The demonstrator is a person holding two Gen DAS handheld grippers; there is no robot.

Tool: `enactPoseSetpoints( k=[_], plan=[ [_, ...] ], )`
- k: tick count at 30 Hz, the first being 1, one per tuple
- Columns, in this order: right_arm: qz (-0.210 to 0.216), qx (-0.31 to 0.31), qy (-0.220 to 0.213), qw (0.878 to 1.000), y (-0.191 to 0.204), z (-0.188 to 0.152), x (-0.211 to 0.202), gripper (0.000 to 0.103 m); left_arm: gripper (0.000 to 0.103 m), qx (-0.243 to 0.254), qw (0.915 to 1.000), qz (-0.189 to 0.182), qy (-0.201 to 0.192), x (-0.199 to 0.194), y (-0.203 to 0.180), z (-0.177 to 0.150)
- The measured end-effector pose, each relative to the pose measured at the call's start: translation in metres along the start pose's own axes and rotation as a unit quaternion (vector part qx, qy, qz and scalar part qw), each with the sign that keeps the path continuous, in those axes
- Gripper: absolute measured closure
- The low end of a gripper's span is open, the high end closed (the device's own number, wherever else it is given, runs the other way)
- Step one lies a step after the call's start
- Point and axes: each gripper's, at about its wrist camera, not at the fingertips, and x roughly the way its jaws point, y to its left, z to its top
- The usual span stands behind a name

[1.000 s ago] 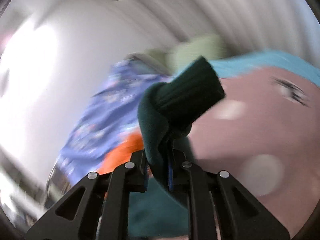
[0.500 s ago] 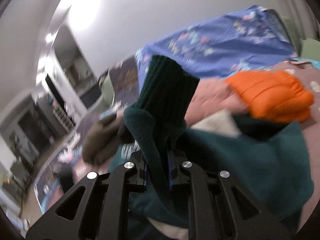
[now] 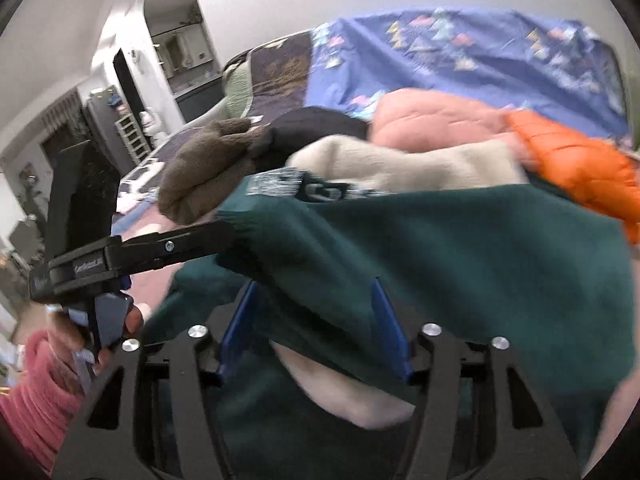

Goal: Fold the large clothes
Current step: 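Carry the green sleeve across the sweatshirt body with the right tool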

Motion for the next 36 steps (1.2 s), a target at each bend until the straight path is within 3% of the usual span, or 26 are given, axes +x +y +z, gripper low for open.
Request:
enactPoseSetpoints(
  k=[3, 6, 7, 9, 12, 15, 19, 22, 24, 25, 27, 30, 33, 35, 36],
  plan=[
    [-0.038, 0.016, -0.013, 0.999, -0.023, -0.009, -0.013, 0.044, 0.011, 0.017, 0.9985, 0.043, 0.029, 0.025, -0.005, -0.006],
    [-0.061, 0.052, -0.025, 0.996, -0.053, -0.017, -0.028, 0.044, 0.016, -0.001, 0.9988, 0.044, 0.022, 0.038, -0.001, 0.003],
    [-0.066, 0.064, -0.026, 0.995, -0.062, -0.021, -0.033, 0.044, 0.025, -0.008, 0.999, 0.041, 0.015, 0.04, -0.001, 0.008],
    [-0.071, 0.073, -0.029, 0.994, -0.072, -0.024, -0.039, 0.044, 0.094, -0.007, 0.9996, 0.027, 0.001, 0.039, -0.007, 0.021],
    [-0.088, 0.072, -0.039, 0.993, -0.083, -0.03, -0.054, 0.044, 0.093, 0.004, 0.999, 0.015, -0.042, 0.015, -0.025, 0.044],
    [-0.096, 0.081, -0.055, 0.991, -0.093, -0.035, -0.069, 0.044, 0.093, 0.055, 0.9921, -0.01, -0.113, -0.034, -0.063, 0.068],
    [-0.092, 0.093, -0.051, 0.99, -0.106, -0.043, -0.077, 0.044, 0.092, 0.106, 0.98, 0.024, -0.167, -0.077, -0.072, 0.071],
    [-0.101, 0.103, -0.023, 0.989, -0.115, -0.053, -0.067, 0.044, 0.091, 0.11, 0.9792, 0.089, -0.145, -0.07, -0.039, 0.056],
    [-0.112, 0.108, 0.006, 0.988, -0.119, -0.06, -0.055, 0.044, 0.088, 0.102, 0.9804, 0.142, -0.091, -0.044, -0.005, 0.042],
    [-0.124, 0.108, 0.019, 0.986, -0.12, -0.062, -0.05, 0.044, 0.087, 0.091, 0.9787, 0.177, -0.049, -0.024, 0.019, 0.031],
    [-0.134, 0.109, 0.035, 0.984, -0.12, -0.064, -0.044, 0.044, 0.089, 0.054, 0.9727, 0.225, -0.013, -0.009, 0.051, 0.016],
    [-0.135, 0.092, 0.027, 0.986, -0.114, -0.06, -0.051, 0.044, 0.087, 0.001, 0.9758, 0.213, -0.049, -0.034, 0.065, 0.018],
    [-0.146, 0.07, 0.019, 0.987, -0.105, -0.051, -0.058, 0.044, 0.079, 0.022, 0.9691, 0.227, -0.093, -0.057, 0.044, 0.032],
    [-0.13, 0.053, 0.025, 0.99, -0.098, -0.047, -0.056, 0.076, 0.074, 0.054, 0.9703, 0.204, -0.117, -0.07, 0.014, 0.043],
    [-0.115, 0.044, 0.04, 0.992, -0.092, -0.046, -0.048, 0.08, 0.069, 0.066, 0.9722, 0.186, -0.127, -0.072, 0.0, 0.047]
  ],
)
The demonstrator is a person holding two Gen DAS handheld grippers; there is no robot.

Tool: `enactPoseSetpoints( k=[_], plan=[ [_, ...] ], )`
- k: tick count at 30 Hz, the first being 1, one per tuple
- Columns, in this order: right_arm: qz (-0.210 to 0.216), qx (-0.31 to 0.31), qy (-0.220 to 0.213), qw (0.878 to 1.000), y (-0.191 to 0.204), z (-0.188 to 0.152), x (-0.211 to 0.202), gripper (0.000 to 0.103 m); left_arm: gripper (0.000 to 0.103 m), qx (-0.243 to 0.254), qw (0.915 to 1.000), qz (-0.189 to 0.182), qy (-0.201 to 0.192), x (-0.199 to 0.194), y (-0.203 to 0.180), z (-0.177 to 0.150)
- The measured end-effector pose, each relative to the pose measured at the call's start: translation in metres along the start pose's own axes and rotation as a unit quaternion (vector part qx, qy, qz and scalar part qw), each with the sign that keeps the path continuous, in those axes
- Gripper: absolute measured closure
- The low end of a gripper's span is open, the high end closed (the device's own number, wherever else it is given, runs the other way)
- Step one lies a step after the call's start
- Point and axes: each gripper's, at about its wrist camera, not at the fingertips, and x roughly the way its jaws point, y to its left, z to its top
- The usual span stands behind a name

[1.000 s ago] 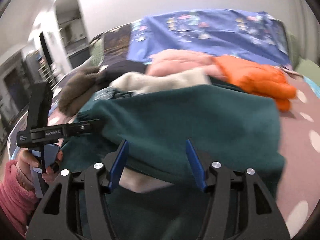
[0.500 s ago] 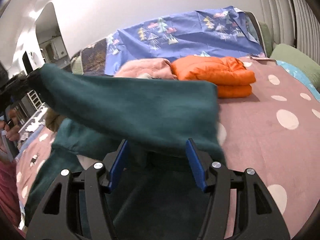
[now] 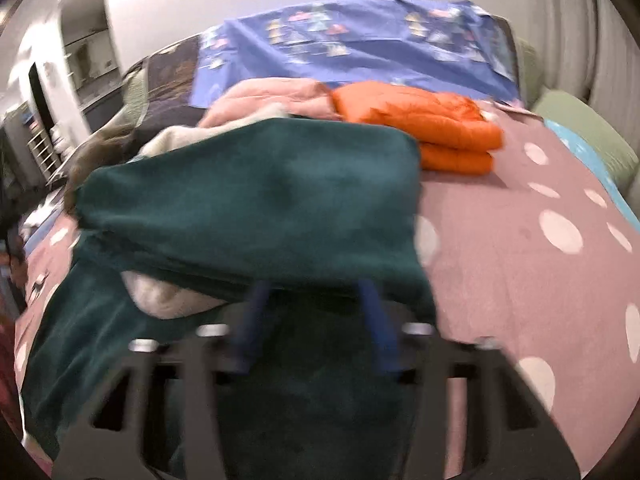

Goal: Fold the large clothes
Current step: 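Carry the green sleeve across the sweatshirt body with the right tool, then lay the sleeve down over the folded sweatshirt and open the right tool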

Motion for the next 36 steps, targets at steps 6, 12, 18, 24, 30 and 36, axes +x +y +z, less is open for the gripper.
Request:
enactPoseSetpoints(
  k=[6, 12, 18, 24, 30, 36],
  plan=[
    [0.001, 0.027, -0.004, 1.0, 0.011, 0.003, 0.049, 0.093, 0.047, 0.057, 0.9945, -0.064, 0.06, 0.055, -0.074, -0.016],
    [-0.064, 0.169, 0.019, 0.983, -0.069, -0.01, 0.055, 0.103, 0.048, 0.192, 0.9766, 0.06, 0.078, 0.104, -0.092, -0.076],
    [-0.024, 0.114, 0.03, 0.993, -0.043, -0.011, 0.02, 0.1, 0.048, 0.184, 0.9784, 0.05, 0.08, 0.108, -0.086, -0.079],
    [0.05, 0.008, -0.043, 0.998, 0.021, 0.021, -0.019, 0.099, 0.048, 0.182, 0.9787, 0.049, 0.081, 0.107, -0.079, -0.082],
    [0.066, 0.01, 0.058, 0.996, 0.045, 0.009, 0.044, 0.099, 0.048, 0.177, 0.98, 0.045, 0.08, 0.105, -0.082, -0.081],
    [0.076, 0.146, -0.041, 0.986, -0.017, 0.021, 0.039, 0.103, 0.047, 0.174, 0.9809, 0.039, 0.079, 0.104, -0.081, -0.081]
  ],
)
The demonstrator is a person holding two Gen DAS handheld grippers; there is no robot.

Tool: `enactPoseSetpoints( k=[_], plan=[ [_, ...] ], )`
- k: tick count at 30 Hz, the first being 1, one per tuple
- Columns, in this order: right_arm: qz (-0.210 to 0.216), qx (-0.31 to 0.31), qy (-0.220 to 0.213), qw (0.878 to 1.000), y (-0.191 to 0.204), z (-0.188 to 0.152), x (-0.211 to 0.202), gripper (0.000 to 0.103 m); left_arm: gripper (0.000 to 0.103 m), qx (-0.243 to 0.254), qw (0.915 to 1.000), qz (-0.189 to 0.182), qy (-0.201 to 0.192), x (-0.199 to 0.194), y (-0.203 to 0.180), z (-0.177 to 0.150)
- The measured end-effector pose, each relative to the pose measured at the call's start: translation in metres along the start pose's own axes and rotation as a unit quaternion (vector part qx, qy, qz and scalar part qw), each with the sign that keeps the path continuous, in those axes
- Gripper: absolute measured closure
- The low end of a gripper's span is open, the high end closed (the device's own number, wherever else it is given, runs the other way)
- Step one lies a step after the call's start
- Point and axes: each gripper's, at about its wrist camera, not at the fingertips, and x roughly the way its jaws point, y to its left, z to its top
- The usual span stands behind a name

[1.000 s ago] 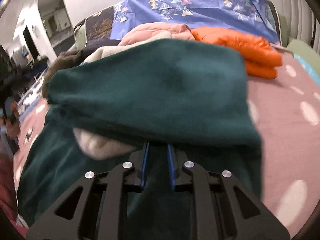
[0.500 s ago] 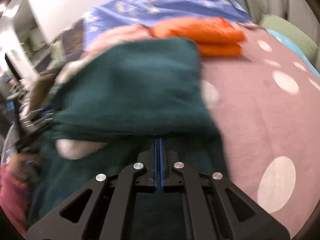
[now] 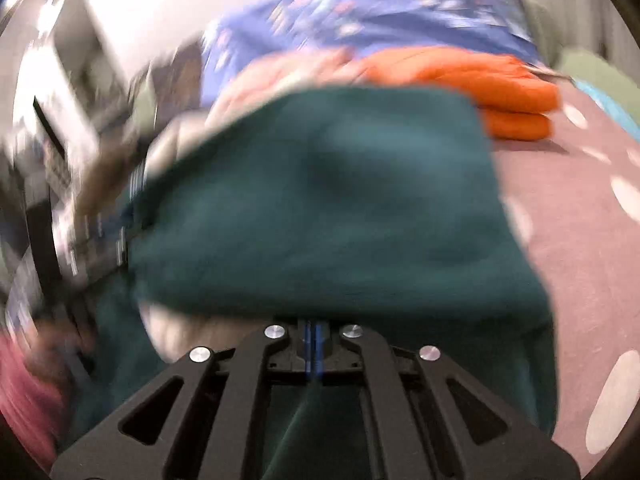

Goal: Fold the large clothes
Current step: 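Lay the sleeve down over the folded sweatshirt and open the right tool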

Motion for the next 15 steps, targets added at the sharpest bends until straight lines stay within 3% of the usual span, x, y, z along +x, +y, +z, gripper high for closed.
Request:
enactPoseSetpoints(
  k=[2, 4, 7, 10, 11, 12, 15],
  plan=[
    [-0.002, 0.007, -0.04, 0.999, -0.003, 0.01, -0.018, 0.103, 0.047, 0.0, 1.0, -0.002, 0.0, 0.0, 0.001, 0.0],
    [0.005, -0.004, -0.047, 0.999, 0.002, 0.017, -0.022, 0.103, 0.047, 0.0, 1.0, -0.002, -0.001, -0.001, 0.001, 0.0],
    [0.013, -0.002, -0.025, 1.0, 0.005, 0.017, -0.007, 0.103, 0.047, 0.0, 1.0, -0.002, -0.001, -0.001, 0.002, 0.0],
    [0.025, -0.009, 0.044, 0.999, 0.004, 0.004, 0.024, 0.102, 0.047, 0.0, 1.0, -0.003, -0.001, -0.002, 0.002, -0.001],
    [-0.003, -0.018, 0.067, 0.998, 0.003, -0.005, 0.034, 0.103, 0.047, 0.0, 1.0, -0.003, -0.001, -0.001, 0.003, 0.0],
    [-0.041, -0.036, 0.067, 0.996, 0.002, -0.01, 0.04, 0.103, 0.047, 0.001, 1.0, -0.005, -0.002, -0.002, 0.002, -0.001],
    [-0.101, -0.09, 0.05, 0.99, 0.013, -0.017, 0.036, 0.103, 0.047, 0.007, 1.0, -0.003, -0.004, -0.004, 0.002, 0.0]
  ],
)
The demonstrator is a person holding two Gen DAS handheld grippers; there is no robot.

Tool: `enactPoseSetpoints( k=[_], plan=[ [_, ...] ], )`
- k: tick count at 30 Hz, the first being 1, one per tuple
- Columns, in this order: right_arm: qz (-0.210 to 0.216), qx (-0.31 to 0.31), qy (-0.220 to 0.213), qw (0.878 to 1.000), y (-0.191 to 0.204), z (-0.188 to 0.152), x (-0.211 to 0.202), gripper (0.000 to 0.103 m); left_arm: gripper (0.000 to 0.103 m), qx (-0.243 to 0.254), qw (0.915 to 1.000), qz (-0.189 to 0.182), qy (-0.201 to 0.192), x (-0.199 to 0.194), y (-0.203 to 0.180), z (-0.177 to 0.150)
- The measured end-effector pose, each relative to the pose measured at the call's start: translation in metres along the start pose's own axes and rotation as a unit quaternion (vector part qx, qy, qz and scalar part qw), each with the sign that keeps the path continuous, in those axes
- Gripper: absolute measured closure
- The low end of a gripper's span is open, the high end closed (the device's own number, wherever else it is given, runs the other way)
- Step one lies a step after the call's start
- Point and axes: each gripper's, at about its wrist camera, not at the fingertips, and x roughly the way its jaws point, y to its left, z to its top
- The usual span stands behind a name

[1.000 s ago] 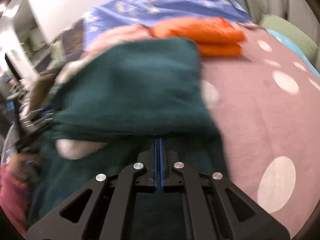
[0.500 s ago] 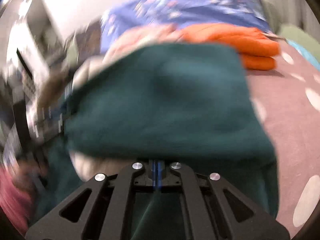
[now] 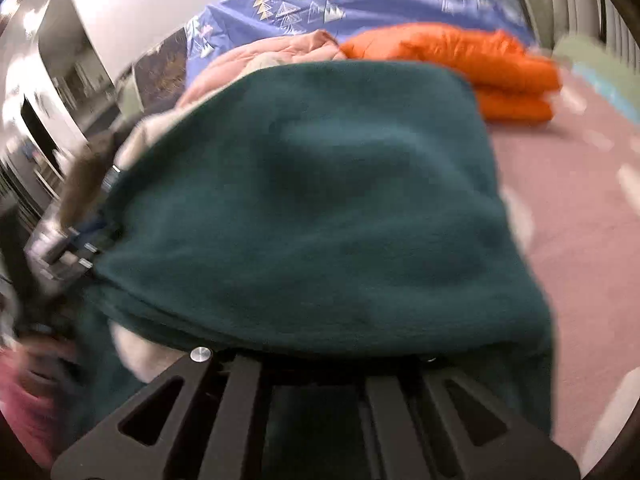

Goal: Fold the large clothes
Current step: 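Lay the sleeve down over the folded sweatshirt and open the right tool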

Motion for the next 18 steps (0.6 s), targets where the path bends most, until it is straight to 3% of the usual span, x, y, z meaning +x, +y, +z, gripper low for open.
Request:
enactPoseSetpoints(
  k=[4, 6, 9, 11, 12, 14, 16, 17, 18],
  plan=[
    [-0.016, -0.066, 0.019, 0.998, 0.025, -0.002, -0.02, 0.103, 0.047, -0.006, 1.0, -0.004, 0.0, 0.0, 0.004, 0.0],
    [-0.008, -0.095, 0.015, 0.995, 0.037, -0.003, -0.043, 0.094, 0.047, -0.009, 0.9999, -0.006, 0.0, 0.0, 0.005, 0.001],
    [0.038, -0.11, -0.04, 0.992, 0.046, 0.007, -0.086, 0.087, 0.047, -0.008, 1.0, -0.005, 0.0, 0.001, 0.006, 0.001],
    [0.046, -0.099, -0.094, 0.99, 0.047, 0.02, -0.103, 0.068, 0.047, -0.008, 1.0, -0.005, 0.0, 0.0, 0.007, 0.001],
    [0.038, -0.092, -0.108, 0.989, 0.044, 0.025, -0.102, 0.064, 0.047, -0.008, 1.0, -0.005, 0.0, 0.0, 0.008, 0.001],
    [-0.001, -0.078, -0.102, 0.992, 0.037, 0.029, -0.074, 0.06, 0.047, -0.008, 1.0, -0.005, 0.0, 0.0, 0.009, 0.0],
    [-0.023, -0.038, -0.002, 0.999, 0.016, 0.018, -0.005, 0.06, 0.047, -0.009, 0.9999, -0.007, 0.0, 0.0, 0.009, 0.0],
    [-0.006, -0.026, 0.023, 0.999, 0.009, 0.007, 0.02, 0.059, 0.047, -0.012, 0.9998, -0.013, -0.002, 0.0, 0.011, 0.0],
    [0.008, -0.023, -0.008, 1.0, 0.004, -0.002, 0.023, 0.059, 0.047, -0.013, 0.9997, -0.022, -0.002, -0.002, 0.013, 0.001]
  ],
)
